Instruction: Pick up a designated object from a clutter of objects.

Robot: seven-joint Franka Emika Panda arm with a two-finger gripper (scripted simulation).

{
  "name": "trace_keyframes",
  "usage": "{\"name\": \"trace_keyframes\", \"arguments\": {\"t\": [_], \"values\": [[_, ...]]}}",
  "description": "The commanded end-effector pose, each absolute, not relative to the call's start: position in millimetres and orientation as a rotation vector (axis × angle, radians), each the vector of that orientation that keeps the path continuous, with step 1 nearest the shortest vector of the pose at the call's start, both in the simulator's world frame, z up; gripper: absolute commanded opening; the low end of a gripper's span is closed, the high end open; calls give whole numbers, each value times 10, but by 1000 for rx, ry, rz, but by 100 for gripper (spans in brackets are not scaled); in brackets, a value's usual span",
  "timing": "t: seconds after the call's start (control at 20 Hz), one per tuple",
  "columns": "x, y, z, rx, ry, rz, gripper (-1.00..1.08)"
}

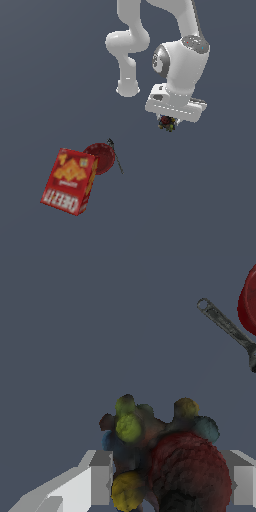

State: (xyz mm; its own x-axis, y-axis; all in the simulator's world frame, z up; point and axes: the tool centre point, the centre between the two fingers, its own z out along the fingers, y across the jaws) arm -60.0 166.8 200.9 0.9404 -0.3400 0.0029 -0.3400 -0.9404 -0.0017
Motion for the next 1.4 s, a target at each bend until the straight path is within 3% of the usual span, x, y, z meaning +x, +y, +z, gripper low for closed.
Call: {"name": "trace_keyframes", "arguments": {"t": [0.0, 0.75, 1.35], "values": [[-684, 1627, 2233, -3093, 542, -6, -100], [-1114, 1407, 3445, -3093, 542, -1, -100], [-1214, 1349, 3785, -3094, 543, 0, -100]]}}
